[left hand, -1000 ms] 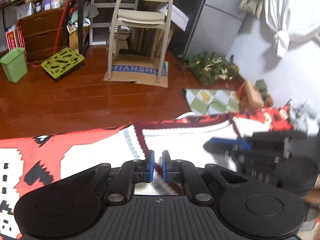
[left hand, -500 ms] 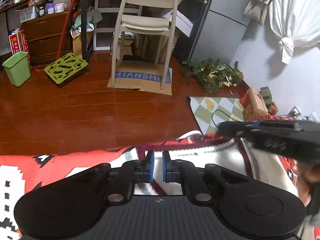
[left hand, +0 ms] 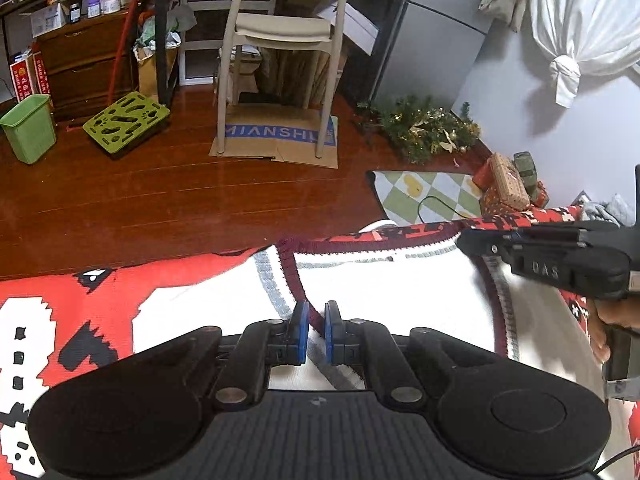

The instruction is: Fold clothes

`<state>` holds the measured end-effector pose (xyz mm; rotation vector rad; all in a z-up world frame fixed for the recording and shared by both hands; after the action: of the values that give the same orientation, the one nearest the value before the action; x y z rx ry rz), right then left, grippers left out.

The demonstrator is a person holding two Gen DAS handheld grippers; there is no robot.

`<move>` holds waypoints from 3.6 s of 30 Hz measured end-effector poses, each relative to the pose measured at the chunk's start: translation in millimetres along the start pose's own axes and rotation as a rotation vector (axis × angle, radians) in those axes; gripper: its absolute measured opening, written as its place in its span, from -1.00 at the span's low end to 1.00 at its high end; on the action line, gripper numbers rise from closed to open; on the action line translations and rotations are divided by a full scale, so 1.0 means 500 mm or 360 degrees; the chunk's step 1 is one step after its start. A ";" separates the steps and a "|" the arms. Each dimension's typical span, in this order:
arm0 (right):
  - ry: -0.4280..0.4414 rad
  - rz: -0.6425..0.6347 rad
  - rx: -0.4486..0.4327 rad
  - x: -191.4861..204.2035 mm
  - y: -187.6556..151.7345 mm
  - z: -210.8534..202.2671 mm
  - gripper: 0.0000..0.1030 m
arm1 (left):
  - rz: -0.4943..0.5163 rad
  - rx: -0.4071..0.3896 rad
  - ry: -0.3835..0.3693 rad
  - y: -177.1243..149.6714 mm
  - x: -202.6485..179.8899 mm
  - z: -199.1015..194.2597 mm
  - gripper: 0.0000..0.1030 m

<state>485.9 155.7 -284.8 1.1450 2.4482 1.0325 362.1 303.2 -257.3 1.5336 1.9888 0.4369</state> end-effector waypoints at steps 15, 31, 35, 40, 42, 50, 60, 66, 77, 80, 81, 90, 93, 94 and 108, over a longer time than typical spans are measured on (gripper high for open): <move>-0.0044 -0.0027 0.0098 -0.050 -0.041 -0.083 -0.95 | 0.0010 -0.0009 0.0054 -0.001 0.068 -0.018 -0.87; -0.0112 0.0200 -0.0014 -0.110 0.007 -0.063 -0.87 | -0.0036 -0.0114 0.0152 0.047 0.074 -0.022 -0.90; -0.0079 0.0170 0.0000 -0.106 -0.014 -0.131 -0.86 | 0.0006 -0.0095 0.0116 0.007 0.056 -0.072 -0.90; -0.0077 0.0091 0.0005 -0.055 -0.098 -0.240 -0.81 | -0.0011 -0.0104 0.0072 -0.090 0.024 -0.159 -0.90; -0.0076 0.0055 -0.0004 -0.027 -0.138 -0.288 -0.74 | -0.0015 -0.0115 0.0044 -0.135 0.003 -0.196 -0.90; -0.0128 0.0002 -0.0053 0.125 -0.303 -0.456 0.03 | 0.0088 -0.0125 0.0111 -0.346 -0.099 -0.298 -0.44; -0.0234 0.0032 -0.0057 0.240 -0.496 -0.547 0.46 | 0.0001 -0.0188 0.0166 -0.521 -0.121 -0.347 -0.14; -0.0300 0.0008 -0.0059 0.269 -0.562 -0.541 0.89 | 0.0023 -0.0250 0.0142 -0.538 -0.132 -0.353 0.40; -0.0382 0.0055 -0.0201 0.266 -0.567 -0.540 0.99 | 0.0188 -0.0376 0.0231 -0.560 -0.173 -0.320 1.00; -0.0383 0.0057 -0.0209 0.263 -0.566 -0.538 0.99 | 0.0195 -0.0372 0.0241 -0.562 -0.171 -0.322 1.00; -0.0383 0.0059 -0.0211 0.263 -0.567 -0.537 0.99 | 0.0196 -0.0373 0.0236 -0.562 -0.170 -0.322 1.00; -0.0347 0.0039 -0.0152 0.262 -0.568 -0.538 0.99 | 0.0225 -0.0290 0.0213 -0.563 -0.171 -0.319 1.00; -0.0315 0.0042 -0.0102 0.256 -0.565 -0.533 0.99 | 0.0214 -0.0283 0.0229 -0.564 -0.173 -0.318 1.00; -0.0316 0.0050 -0.0093 0.255 -0.563 -0.531 0.99 | 0.0208 -0.0294 0.0239 -0.563 -0.173 -0.318 1.00; -0.0350 0.0137 -0.0026 0.228 -0.504 -0.549 0.99 | 0.0084 -0.0325 0.0408 -0.480 -0.124 -0.348 0.91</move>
<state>133.1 -6.8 -253.7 1.2942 2.2339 0.8947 80.9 192.0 -246.2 1.4632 2.0215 0.8691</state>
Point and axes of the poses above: each gripper's, at about its wrist camera, not at the fingertips, and z roughly the way its jaws point, x to its left, y to its top, the point moved 10 cm from there along z, roughly the way its jaws point, and after that the axes turned 5 degrees about -z, right-handed, at the moved point
